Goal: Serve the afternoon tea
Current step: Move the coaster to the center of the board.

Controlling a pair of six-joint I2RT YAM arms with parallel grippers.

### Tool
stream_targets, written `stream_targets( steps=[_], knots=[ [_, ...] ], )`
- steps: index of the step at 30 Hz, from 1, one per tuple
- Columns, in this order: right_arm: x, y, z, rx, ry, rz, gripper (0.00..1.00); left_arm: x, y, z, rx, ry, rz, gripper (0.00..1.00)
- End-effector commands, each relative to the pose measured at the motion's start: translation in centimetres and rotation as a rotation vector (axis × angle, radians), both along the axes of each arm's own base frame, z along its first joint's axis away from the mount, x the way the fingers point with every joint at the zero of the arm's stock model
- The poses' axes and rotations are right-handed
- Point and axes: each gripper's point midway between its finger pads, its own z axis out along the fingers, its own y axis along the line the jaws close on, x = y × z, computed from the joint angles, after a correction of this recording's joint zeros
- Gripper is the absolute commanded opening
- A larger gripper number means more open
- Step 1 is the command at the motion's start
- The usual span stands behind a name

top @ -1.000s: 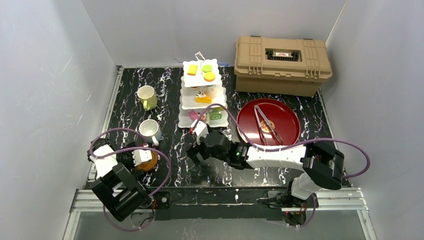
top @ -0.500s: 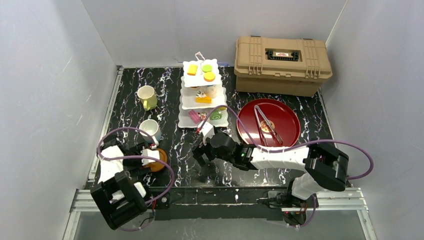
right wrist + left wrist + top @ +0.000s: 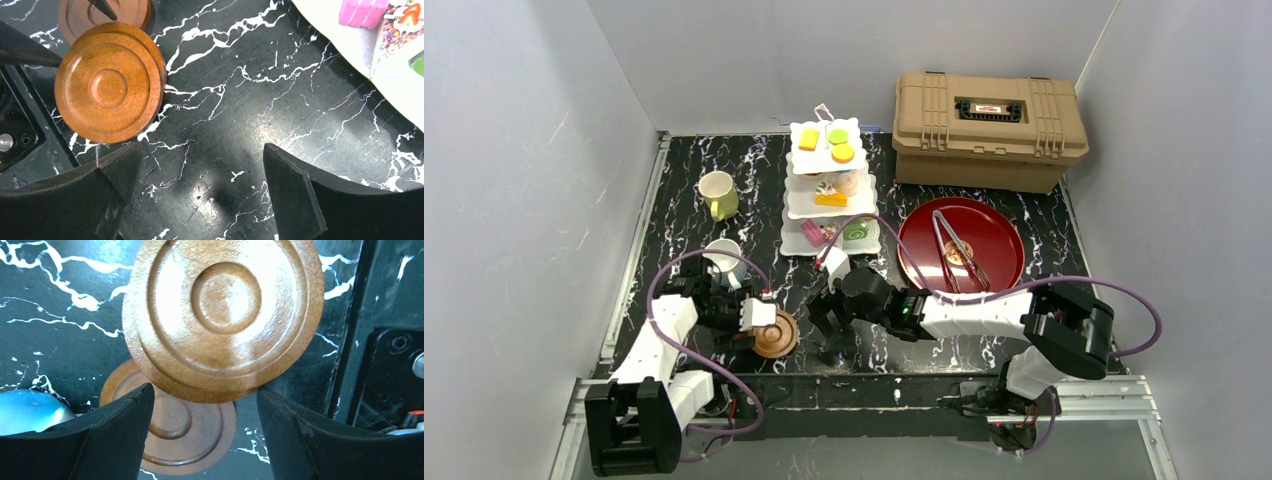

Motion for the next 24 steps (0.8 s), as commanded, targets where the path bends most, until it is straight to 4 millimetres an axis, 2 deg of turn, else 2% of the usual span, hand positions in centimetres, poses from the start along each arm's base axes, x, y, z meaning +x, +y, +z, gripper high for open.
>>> stream_targets(
  steps=[1, 3, 5, 8, 12, 16, 20, 24],
  knots=[
    [-0.4, 0.8, -0.5, 0.016, 0.016, 0.019, 0.98, 1.2, -1.2, 2.5, -0.045, 0.055, 0.122, 0.73],
    [-0.7, 1.4, -0.8, 0.009, 0.013, 0.041, 0.98, 2.2, -1.3, 3.6, -0.055, 0.052, 0.153, 0.72],
    [-1.1, 2.3, -1.2, 0.0, 0.01, 0.07, 0.98, 2.3, -1.5, 4.0, -0.068, 0.053, 0.163, 0.72],
    [-2.2, 3.6, -1.9, -0.006, 0.004, 0.117, 0.98, 1.3, -2.3, 3.6, -0.074, 0.06, 0.121, 0.73],
    [-3.7, 5.2, -2.8, 0.004, -0.008, 0.167, 0.98, 0.7, -1.8, 3.0, -0.048, 0.036, 0.105, 0.75],
    [-3.5, 6.0, -3.3, -0.007, -0.033, 0.149, 0.98, 0.5, -1.7, 3.0, -0.04, 0.028, 0.083, 0.76],
    [-2.9, 6.0, -2.6, 0.008, -0.055, 0.124, 0.98, 0.2, -1.6, 2.8, -0.029, 0.023, 0.043, 0.76],
    [-3.1, 5.9, -2.0, 0.028, -0.053, 0.124, 0.98, -0.5, -1.0, 2.1, 0.008, -0.017, -0.032, 0.73]
  ],
)
